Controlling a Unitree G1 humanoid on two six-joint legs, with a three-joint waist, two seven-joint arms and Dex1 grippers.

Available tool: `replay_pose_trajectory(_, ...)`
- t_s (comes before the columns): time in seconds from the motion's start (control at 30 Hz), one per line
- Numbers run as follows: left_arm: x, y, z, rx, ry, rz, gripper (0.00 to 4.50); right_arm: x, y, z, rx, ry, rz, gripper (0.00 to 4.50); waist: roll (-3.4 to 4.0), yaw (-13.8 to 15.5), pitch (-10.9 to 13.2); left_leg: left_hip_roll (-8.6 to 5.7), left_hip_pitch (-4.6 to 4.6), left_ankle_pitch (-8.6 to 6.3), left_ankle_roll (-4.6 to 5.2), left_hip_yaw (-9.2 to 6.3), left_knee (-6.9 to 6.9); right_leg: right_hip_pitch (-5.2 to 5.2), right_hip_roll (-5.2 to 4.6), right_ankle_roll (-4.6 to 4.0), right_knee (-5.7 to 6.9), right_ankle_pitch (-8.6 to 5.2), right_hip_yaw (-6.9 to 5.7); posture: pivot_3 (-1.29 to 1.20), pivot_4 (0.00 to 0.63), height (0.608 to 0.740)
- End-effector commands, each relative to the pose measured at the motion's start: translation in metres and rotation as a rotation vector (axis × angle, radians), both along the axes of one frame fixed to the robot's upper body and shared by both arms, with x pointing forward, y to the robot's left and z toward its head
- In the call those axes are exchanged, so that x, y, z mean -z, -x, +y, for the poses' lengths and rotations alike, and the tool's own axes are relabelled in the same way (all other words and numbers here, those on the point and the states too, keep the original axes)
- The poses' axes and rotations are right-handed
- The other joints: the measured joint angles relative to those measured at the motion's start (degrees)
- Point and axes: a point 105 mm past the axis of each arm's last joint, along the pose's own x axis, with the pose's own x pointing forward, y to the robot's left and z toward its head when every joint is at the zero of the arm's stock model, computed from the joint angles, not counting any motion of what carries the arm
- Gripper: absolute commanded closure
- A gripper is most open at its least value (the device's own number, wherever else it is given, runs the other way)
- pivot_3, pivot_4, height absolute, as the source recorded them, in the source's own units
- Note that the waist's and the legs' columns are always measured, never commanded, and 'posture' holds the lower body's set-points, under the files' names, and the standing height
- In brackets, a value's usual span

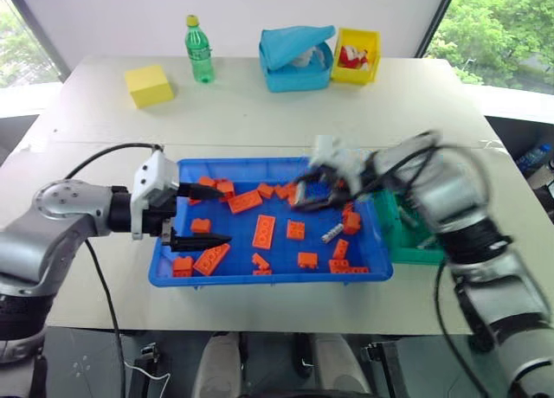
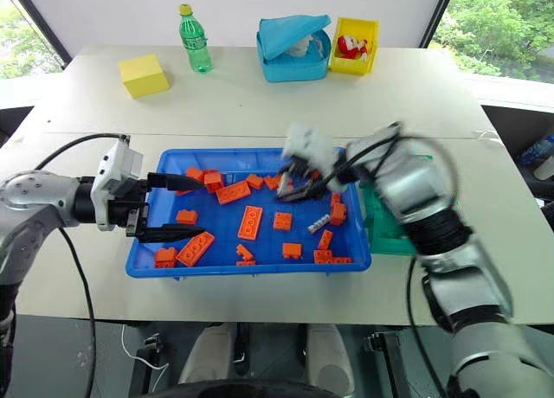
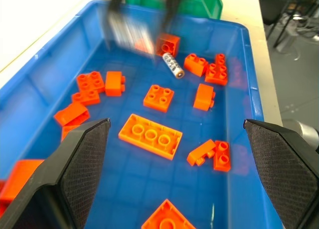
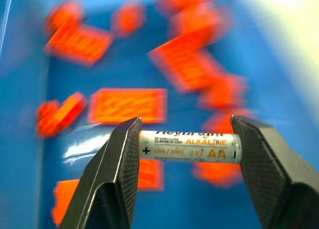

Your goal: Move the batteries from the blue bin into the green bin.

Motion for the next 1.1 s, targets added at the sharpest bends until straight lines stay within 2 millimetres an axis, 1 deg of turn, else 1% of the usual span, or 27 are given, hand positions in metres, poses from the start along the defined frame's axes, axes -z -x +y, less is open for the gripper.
replay_pose_trajectory(0.03,-0.005,-0.001,-0.010,0.055,0.021,-0.041,0.00,-0.025,0.006,-0.040,0.149,-0.013,-0.053,2.22,-0.03,0.09,-0.02,0.00,0.01,0.00,0.00,-0.01,-0.03,0.00,0.01,0.00,0.00,0.00,-0.01,0.00,0.150,0.736)
replay_pose_trajectory(0.1,-0.005,-0.003,-0.015,0.077,0.033,-0.042,0.00,-0.026,0.009,-0.066,0.250,0.007,-0.051,2.22,-0.06,0.23,-0.04,0.00,0.02,0.00,0.00,-0.03,-0.07,0.02,0.01,-0.01,-0.03,-0.01,-0.03,0.00,0.150,0.736)
replay_pose_trajectory(0.13,-0.005,-0.005,-0.017,0.084,0.037,-0.042,0.00,-0.022,0.010,-0.079,0.314,0.000,-0.030,2.22,-0.06,0.24,-0.03,0.00,0.02,0.00,0.00,-0.02,-0.07,0.02,0.01,-0.01,-0.05,-0.01,-0.02,0.00,0.150,0.736)
replay_pose_trajectory(0.2,-0.004,-0.007,-0.018,0.091,0.040,-0.042,0.00,-0.018,0.013,-0.091,0.380,-0.011,-0.005,2.22,-0.06,0.04,-0.03,-0.01,0.03,0.00,0.00,0.01,-0.06,0.02,0.01,0.00,-0.04,-0.01,0.02,0.00,0.150,0.736)
replay_pose_trajectory(0.23,-0.004,-0.010,-0.020,0.096,0.041,-0.044,0.00,-0.005,0.018,-0.102,0.411,0.025,0.009,2.22,-0.05,-0.15,-0.03,-0.01,0.03,0.00,0.00,0.02,-0.05,0.00,0.01,0.00,-0.04,0.00,0.04,0.00,0.150,0.736)
replay_pose_trajectory(0.33,-0.005,-0.015,-0.024,0.113,0.046,-0.048,0.00,0.023,0.030,-0.121,0.484,0.096,0.050,2.22,-0.06,-0.15,-0.05,0.00,0.04,0.00,0.01,-0.03,-0.06,0.02,0.05,0.01,-0.02,-0.01,0.04,0.00,0.150,0.736)
replay_pose_trajectory(0.4,-0.006,-0.017,-0.026,0.123,0.047,-0.050,0.00,0.035,0.030,-0.129,0.529,0.108,0.054,1.22,-0.05,-0.43,-0.04,-0.01,0.06,0.00,0.01,-0.02,-0.05,0.03,0.05,0.01,-0.02,-0.01,0.06,0.00,0.150,0.736)
replay_pose_trajectory(0.47,-0.007,-0.019,-0.027,0.124,0.047,-0.053,0.00,0.042,0.030,-0.130,0.535,0.126,0.048,0.33,-0.04,-0.64,-0.03,-0.01,0.08,0.00,0.01,0.05,-0.03,0.00,0.05,0.02,0.00,0.01,0.15,0.00,0.150,0.736)
replay_pose_trajectory(0.5,-0.008,-0.020,-0.027,0.121,0.048,-0.054,0.00,0.040,0.030,-0.127,0.509,0.139,0.033,0.08,-0.04,-0.65,-0.03,-0.01,0.10,0.00,0.01,0.05,-0.03,0.02,0.06,0.03,0.00,0.01,0.16,0.00,0.150,0.736)
replay_pose_trajectory(0.53,-0.008,-0.020,-0.026,0.119,0.049,-0.054,0.00,0.038,0.029,-0.123,0.480,0.148,0.015,0.08,-0.04,-0.63,-0.04,-0.01,0.13,0.00,0.01,0.04,-0.03,0.03,0.06,0.03,0.02,0.01,0.16,0.00,0.150,0.736)
replay_pose_trajectory(0.6,-0.009,-0.021,-0.025,0.116,0.049,-0.056,0.00,0.025,0.029,-0.111,0.382,0.151,-0.024,0.08,-0.03,-0.66,-0.03,-0.01,0.17,0.00,0.01,0.03,-0.03,0.04,0.08,0.04,0.04,0.01,0.16,0.00,0.150,0.736)
replay_pose_trajectory(0.67,-0.010,-0.021,-0.024,0.109,0.049,-0.058,0.00,0.016,0.028,-0.099,0.274,0.189,-0.069,0.08,-0.01,-0.66,-0.02,0.00,0.16,0.00,0.01,0.04,-0.04,0.02,0.08,0.03,0.04,0.01,0.18,0.00,0.150,0.736)
replay_pose_trajectory(0.7,-0.010,-0.021,-0.024,0.105,0.049,-0.060,0.00,0.014,0.026,-0.095,0.223,0.219,-0.088,0.08,-0.02,-0.60,-0.02,-0.01,0.17,0.00,0.01,0.03,-0.04,0.03,0.08,0.03,0.05,0.01,0.18,0.00,0.150,0.736)
replay_pose_trajectory(0.77,-0.011,-0.021,-0.023,0.097,0.048,-0.065,0.00,0.013,0.025,-0.077,0.081,0.273,-0.109,0.08,-0.02,-0.54,-0.02,0.00,0.17,0.00,0.01,0.01,-0.05,0.05,0.09,0.03,0.03,0.00,0.16,0.00,0.150,0.736)
replay_pose_trajectory(0.87,-0.013,-0.020,-0.023,0.086,0.052,-0.073,0.00,0.016,0.024,-0.055,-0.092,0.321,-0.098,0.08,-0.02,-0.47,-0.02,0.00,0.16,0.00,0.01,0.02,-0.04,0.04,0.08,0.03,0.02,0.00,0.17,0.00,0.150,0.736)
replay_pose_trajectory(0.97,-0.015,-0.018,-0.021,0.066,0.051,-0.085,0.00,0.031,0.020,-0.032,-0.254,0.390,-0.084,0.08,-0.02,-0.42,-0.02,0.00,0.15,0.00,0.01,0.02,-0.04,0.04,0.08,0.03,0.02,0.00,0.16,0.00,0.150,0.736)
replay_pose_trajectory(1.1,-0.017,-0.016,-0.018,0.034,0.053,-0.097,0.00,0.051,0.008,-0.018,-0.341,0.466,-0.065,0.08,-0.02,-0.39,-0.02,0.00,0.12,0.00,0.01,0.03,-0.02,0.03,0.08,0.03,0.03,0.01,0.16,0.00,0.150,0.736)
